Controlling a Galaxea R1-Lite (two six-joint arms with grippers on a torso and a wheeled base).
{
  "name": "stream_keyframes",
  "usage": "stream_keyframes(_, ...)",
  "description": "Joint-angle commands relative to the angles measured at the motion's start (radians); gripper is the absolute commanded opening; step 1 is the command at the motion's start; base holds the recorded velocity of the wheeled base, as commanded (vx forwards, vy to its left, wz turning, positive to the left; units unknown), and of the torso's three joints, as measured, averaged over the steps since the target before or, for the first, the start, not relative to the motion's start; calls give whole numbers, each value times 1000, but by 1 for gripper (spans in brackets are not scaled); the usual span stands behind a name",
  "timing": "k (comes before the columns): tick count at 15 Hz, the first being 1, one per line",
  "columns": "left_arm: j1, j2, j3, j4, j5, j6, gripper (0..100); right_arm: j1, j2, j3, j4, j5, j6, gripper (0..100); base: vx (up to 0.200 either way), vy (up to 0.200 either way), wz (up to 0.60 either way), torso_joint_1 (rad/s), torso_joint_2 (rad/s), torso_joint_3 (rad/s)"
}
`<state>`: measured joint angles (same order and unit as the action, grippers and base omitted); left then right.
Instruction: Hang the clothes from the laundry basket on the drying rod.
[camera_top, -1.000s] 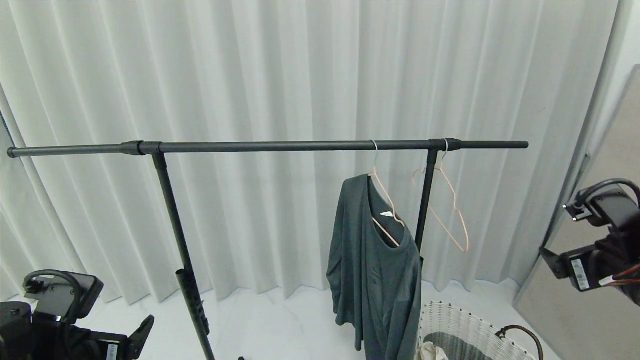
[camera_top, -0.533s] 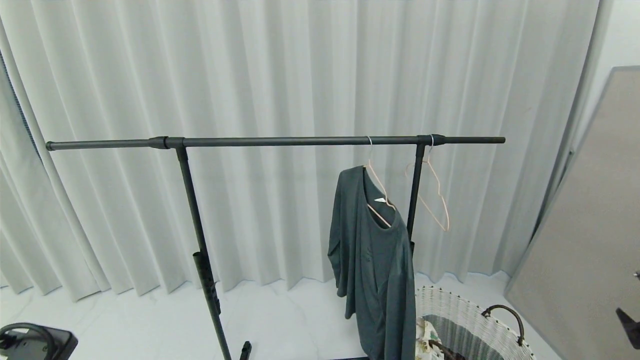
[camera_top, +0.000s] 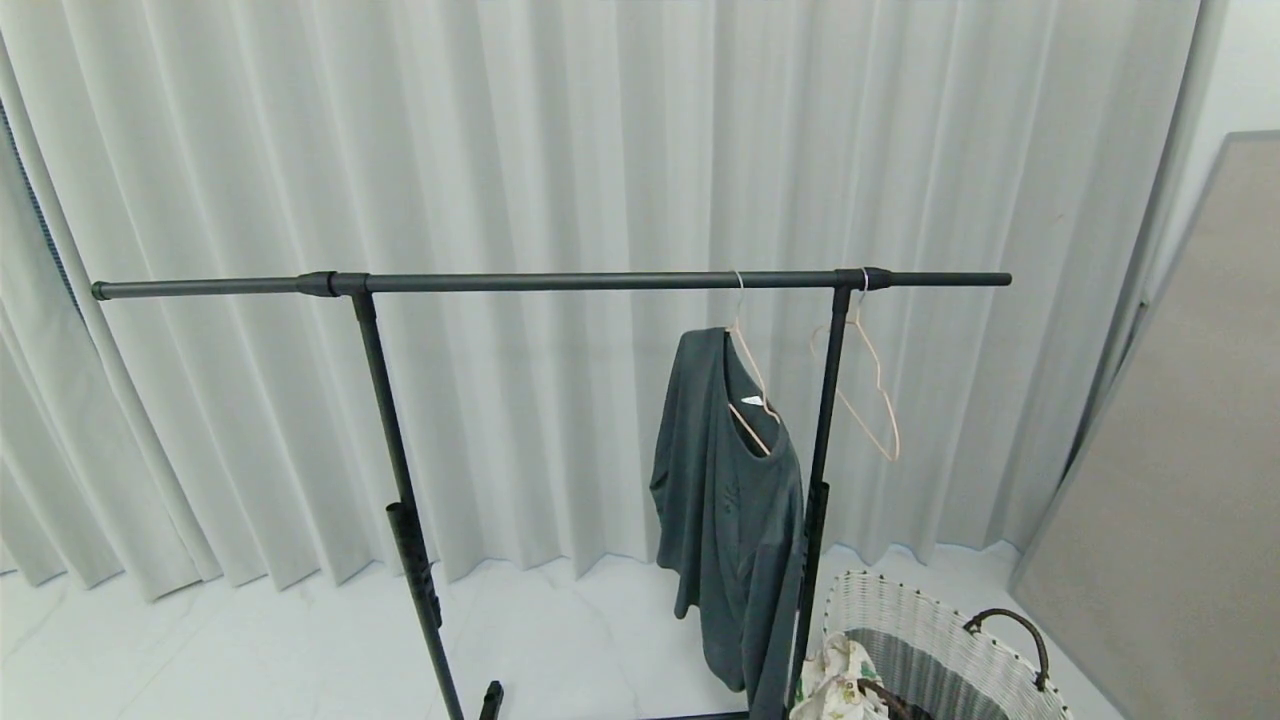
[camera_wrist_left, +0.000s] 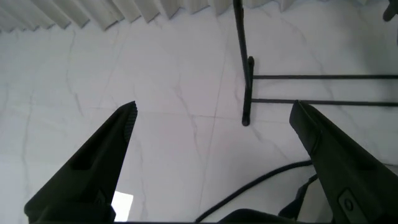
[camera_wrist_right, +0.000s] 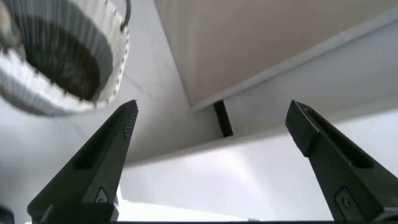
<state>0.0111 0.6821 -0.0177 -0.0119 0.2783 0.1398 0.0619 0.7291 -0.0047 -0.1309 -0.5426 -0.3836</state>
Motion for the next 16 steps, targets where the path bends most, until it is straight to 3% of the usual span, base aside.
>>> stream_keyframes(1,0,10,1,0,-1,-6,100,-7,-112,5,31,4,-1,100,0,0,0,0,0,0)
stream_keyframes(6,-2,37,-1,3,2,-25,100,-42,-137,5,34,4,29,100,0,0,0,-25,52,27)
stream_keyframes(16,-2,62,-1,3,24,-26,100,-42,-128,5,34,1,28,100,0,0,0,-239,489,245)
